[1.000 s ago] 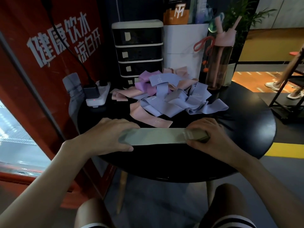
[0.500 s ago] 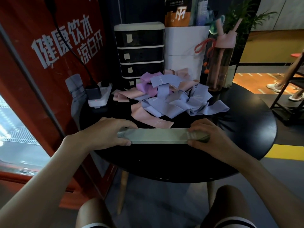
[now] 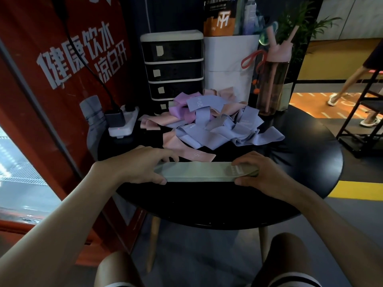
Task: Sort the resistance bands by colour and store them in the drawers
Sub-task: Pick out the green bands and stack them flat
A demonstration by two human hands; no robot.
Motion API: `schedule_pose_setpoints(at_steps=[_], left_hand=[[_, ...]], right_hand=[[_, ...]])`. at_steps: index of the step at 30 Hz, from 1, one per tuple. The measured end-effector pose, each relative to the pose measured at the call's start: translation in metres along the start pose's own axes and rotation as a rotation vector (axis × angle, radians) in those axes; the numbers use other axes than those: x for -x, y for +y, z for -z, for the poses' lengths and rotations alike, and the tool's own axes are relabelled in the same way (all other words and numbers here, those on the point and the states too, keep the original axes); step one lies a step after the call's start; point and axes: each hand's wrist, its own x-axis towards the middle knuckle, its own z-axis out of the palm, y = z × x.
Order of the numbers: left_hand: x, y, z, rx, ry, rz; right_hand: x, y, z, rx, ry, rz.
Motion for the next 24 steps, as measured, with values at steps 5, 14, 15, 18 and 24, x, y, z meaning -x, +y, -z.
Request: schedule_pose_setpoints(at_steps=[5, 14, 15, 18, 24], left_hand=[[0.000, 0.003, 0.002, -0.032, -0.051, 0.010], [-0.042, -0.015, 0.036, 0.132, 0.332, -0.016], [-0.054, -0.020, 0.041, 0.166, 0.361, 0.000], [-0.096, -0.042, 0.054, 0.183, 0.421, 0.088], [-0.166, -0.087, 0.053, 0.299, 0.580, 0.248]], right_hand=[[0.001, -0.004, 0.006, 0.025, -0.034, -0.020], [-0.077, -0.035, 0.029, 0.087, 0.004, 0.105], [-0.097, -0.036, 0.023, 0.116, -0.005, 0.107], [-0.154, -0.038, -0.003, 0.261, 0.033, 0.081], [-0.197, -0.006, -0.039, 0.427, -0.024, -0.026]])
